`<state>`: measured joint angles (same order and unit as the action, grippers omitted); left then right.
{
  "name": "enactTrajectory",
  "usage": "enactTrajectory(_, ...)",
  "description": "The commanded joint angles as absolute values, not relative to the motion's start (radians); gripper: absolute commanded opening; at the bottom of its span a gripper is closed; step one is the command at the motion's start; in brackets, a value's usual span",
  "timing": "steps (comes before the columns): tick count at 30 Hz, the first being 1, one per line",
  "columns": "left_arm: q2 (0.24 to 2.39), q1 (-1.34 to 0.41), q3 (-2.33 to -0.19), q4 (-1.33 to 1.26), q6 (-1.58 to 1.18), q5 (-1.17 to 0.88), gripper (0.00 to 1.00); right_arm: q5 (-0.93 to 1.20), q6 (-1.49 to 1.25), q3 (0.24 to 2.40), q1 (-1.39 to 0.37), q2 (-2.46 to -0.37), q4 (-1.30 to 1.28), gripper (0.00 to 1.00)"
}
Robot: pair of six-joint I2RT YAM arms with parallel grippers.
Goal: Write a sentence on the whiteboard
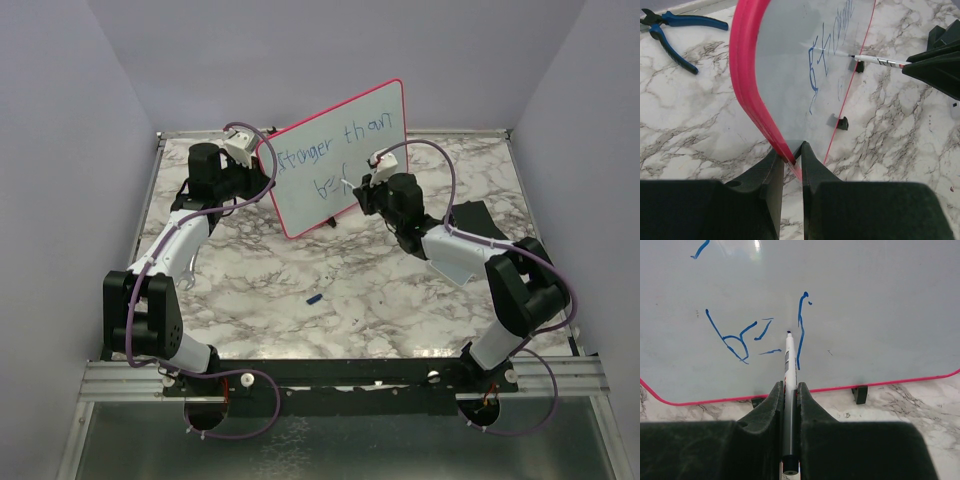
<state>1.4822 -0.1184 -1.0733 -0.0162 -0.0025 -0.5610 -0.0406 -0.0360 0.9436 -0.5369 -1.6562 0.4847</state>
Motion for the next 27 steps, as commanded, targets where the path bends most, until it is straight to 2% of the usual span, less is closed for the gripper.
enactTrajectory(1,1.480,-0.129,-1.069,0.046,0.046,-0.529,0.03,-0.104,-0.031,0.974,-0.539,-1.680,0.483,0.01)
enactTrajectory(21,1.479,-0.130,-1.071,0.051,0.042,-0.519,0.04,-0.138,-0.017,0.956,-0.540,-1.649,0.495,0.01)
enactTrajectory(27,1.478,-0.130,-1.072,0.052,0.028,-0.501,0.15,-0.129,-0.028,0.911,-0.539,-1.591,0.507,0.01)
